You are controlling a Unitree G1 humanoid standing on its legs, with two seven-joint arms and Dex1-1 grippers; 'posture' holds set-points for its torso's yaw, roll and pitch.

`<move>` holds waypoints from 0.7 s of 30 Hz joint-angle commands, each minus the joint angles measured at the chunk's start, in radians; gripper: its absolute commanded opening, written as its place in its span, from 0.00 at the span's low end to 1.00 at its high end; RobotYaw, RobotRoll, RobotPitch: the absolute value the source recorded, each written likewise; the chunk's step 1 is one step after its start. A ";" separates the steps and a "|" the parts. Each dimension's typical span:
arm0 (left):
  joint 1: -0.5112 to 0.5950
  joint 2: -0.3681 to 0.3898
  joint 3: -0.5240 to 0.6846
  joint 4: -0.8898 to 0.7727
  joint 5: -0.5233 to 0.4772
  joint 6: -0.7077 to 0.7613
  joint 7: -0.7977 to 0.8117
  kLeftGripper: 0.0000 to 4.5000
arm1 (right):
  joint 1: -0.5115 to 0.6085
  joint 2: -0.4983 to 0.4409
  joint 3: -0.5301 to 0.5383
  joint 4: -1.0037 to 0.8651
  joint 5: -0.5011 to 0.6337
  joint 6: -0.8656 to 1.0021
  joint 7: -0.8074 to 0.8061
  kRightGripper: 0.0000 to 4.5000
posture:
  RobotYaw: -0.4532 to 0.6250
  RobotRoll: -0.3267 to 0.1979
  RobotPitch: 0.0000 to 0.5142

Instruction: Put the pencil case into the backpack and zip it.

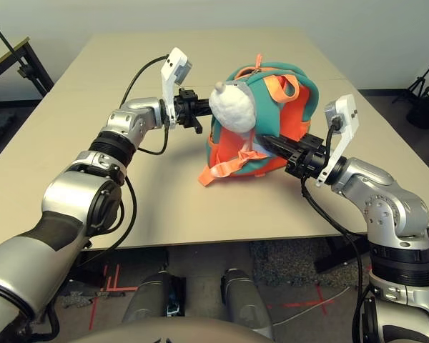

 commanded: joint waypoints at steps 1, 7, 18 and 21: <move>0.000 0.034 -0.007 -0.057 -0.008 0.039 -0.059 0.01 | 0.019 0.005 -0.001 -0.028 0.011 -0.002 -0.001 0.00 | 0.17 0.62 0.07; 0.043 0.163 -0.017 -0.320 -0.084 0.229 -0.226 0.01 | 0.029 -0.004 -0.006 -0.031 0.013 0.001 0.003 0.00 | 0.17 0.62 0.07; 0.107 0.297 -0.026 -0.784 -0.306 0.568 -0.300 0.74 | -0.010 -0.018 0.027 0.018 -0.014 -0.011 0.038 0.00 | 0.21 0.62 0.03; 0.112 0.299 -0.057 -0.835 -0.311 0.581 -0.270 0.99 | -0.016 -0.014 0.034 0.025 -0.019 -0.014 0.043 0.00 | 0.21 0.62 0.02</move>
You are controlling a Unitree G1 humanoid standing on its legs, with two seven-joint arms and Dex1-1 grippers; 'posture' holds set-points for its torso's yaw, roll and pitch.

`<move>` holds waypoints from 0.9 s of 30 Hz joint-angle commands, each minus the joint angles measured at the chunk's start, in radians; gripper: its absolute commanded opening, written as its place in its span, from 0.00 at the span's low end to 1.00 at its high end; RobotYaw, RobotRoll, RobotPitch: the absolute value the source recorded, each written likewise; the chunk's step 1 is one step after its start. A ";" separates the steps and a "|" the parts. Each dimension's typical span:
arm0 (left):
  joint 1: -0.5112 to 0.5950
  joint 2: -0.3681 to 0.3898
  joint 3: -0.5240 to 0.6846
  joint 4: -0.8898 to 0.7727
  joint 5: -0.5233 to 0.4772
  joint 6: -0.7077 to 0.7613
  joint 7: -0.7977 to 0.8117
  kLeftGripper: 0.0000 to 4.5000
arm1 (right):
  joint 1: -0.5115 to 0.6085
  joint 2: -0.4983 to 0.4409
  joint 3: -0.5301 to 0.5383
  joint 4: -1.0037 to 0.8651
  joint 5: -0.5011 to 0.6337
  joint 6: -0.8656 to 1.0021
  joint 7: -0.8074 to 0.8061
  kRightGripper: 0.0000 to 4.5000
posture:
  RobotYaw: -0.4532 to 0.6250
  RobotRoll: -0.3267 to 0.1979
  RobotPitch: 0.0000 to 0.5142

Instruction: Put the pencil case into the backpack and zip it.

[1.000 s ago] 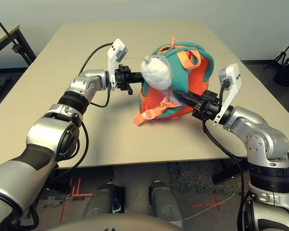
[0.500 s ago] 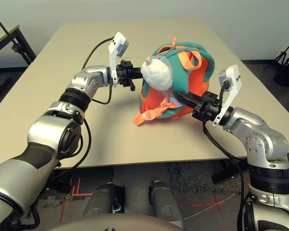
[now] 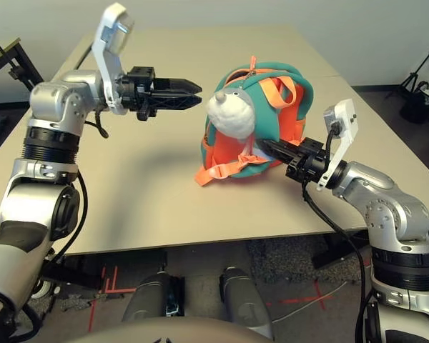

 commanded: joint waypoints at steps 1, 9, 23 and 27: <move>-0.001 0.002 -0.048 -0.059 -0.005 0.012 0.034 0.99 | -0.013 0.001 0.025 0.008 -0.012 -0.012 0.016 0.00 | 0.21 0.62 0.02; -0.031 -0.055 -0.113 0.046 0.058 -0.110 0.109 0.99 | -0.017 0.015 0.037 0.013 -0.018 -0.020 0.013 0.00 | 0.21 0.62 0.03; -0.052 -0.138 -0.222 0.252 0.188 -0.327 0.087 0.99 | -0.002 0.025 0.022 -0.004 -0.011 -0.024 -0.006 0.00 | 0.19 0.62 0.04; -0.048 -0.148 -0.216 0.255 0.173 -0.332 0.061 0.91 | 0.000 0.026 0.022 -0.007 -0.011 -0.025 -0.010 0.00 | 0.19 0.62 0.05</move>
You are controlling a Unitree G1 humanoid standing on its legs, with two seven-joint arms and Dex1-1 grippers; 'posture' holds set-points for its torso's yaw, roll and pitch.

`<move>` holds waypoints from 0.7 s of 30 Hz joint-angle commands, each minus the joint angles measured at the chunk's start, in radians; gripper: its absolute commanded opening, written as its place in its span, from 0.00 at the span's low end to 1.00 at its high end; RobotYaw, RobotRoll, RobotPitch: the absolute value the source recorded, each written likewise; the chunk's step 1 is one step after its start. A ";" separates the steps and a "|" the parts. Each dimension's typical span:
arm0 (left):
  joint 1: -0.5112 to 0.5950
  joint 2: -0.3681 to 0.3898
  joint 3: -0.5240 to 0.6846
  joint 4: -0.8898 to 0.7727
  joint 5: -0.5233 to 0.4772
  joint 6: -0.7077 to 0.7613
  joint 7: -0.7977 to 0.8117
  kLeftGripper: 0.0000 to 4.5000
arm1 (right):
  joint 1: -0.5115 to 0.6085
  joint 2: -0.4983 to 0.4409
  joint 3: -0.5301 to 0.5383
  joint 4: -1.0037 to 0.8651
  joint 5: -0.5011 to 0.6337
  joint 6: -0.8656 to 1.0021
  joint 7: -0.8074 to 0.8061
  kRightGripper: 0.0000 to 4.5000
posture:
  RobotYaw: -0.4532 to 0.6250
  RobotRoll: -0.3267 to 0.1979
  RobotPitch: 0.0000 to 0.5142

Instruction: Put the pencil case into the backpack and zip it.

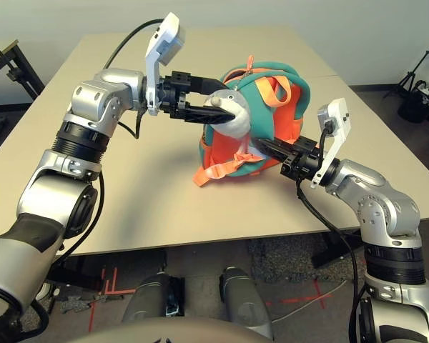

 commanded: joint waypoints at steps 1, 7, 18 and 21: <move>0.016 -0.013 -0.020 0.011 0.007 -0.006 -0.031 0.87 | 0.004 0.001 0.000 -0.013 0.002 -0.002 -0.002 0.00 | 0.20 0.62 0.05; 0.017 0.006 -0.012 0.009 0.009 0.001 -0.048 0.35 | 0.002 0.002 0.004 -0.008 -0.002 -0.004 -0.003 0.00 | 0.20 0.62 0.05; 0.013 0.118 0.037 -0.045 -0.023 0.048 -0.095 0.09 | -0.012 0.002 0.016 0.016 -0.014 -0.014 0.005 0.00 | 0.22 0.62 0.04; 0.023 0.154 0.041 -0.059 -0.021 0.055 -0.107 0.09 | -0.015 0.003 0.018 0.020 -0.016 -0.015 0.007 0.00 | 0.22 0.62 0.04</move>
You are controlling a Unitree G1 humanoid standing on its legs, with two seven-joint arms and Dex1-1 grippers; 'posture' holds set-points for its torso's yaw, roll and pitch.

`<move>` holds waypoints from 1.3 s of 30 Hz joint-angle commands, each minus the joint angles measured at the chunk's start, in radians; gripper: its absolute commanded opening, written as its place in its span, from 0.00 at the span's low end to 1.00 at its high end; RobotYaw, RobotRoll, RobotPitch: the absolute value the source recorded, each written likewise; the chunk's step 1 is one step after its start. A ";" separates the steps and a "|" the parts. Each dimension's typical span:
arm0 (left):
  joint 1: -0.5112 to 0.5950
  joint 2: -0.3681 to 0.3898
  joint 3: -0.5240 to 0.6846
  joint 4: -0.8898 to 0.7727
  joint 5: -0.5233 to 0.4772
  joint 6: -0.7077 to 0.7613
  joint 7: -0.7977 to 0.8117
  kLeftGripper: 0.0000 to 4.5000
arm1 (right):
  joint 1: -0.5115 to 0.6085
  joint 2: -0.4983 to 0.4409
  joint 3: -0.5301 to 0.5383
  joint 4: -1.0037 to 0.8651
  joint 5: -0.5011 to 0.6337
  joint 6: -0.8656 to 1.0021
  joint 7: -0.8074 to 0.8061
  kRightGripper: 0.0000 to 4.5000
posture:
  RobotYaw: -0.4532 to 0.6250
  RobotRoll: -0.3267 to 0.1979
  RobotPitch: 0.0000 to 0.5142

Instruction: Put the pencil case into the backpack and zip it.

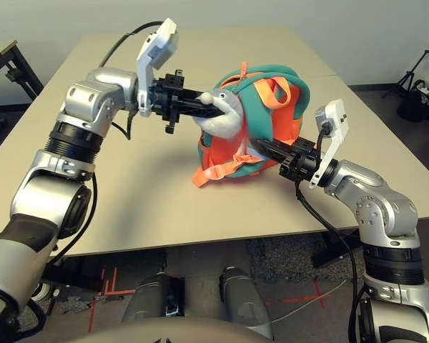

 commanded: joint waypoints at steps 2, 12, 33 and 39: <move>0.019 0.048 0.015 -0.032 -0.013 0.022 -0.028 0.09 | -0.013 0.001 0.008 0.019 -0.009 -0.009 0.008 0.00 | 0.23 0.62 0.04; 0.035 0.122 0.051 -0.061 -0.035 0.062 -0.017 0.09 | -0.025 -0.004 0.012 0.030 -0.011 -0.008 0.020 0.00 | 0.23 0.62 0.04; 0.325 0.108 -0.026 -0.083 -0.012 0.115 0.042 0.09 | -0.040 -0.006 0.030 0.036 -0.036 -0.004 0.033 0.00 | 0.24 0.62 0.05; 0.361 0.085 -0.021 -0.029 -0.007 0.114 0.065 0.09 | -0.035 -0.008 0.026 0.034 -0.040 -0.004 0.038 0.00 | 0.23 0.62 0.05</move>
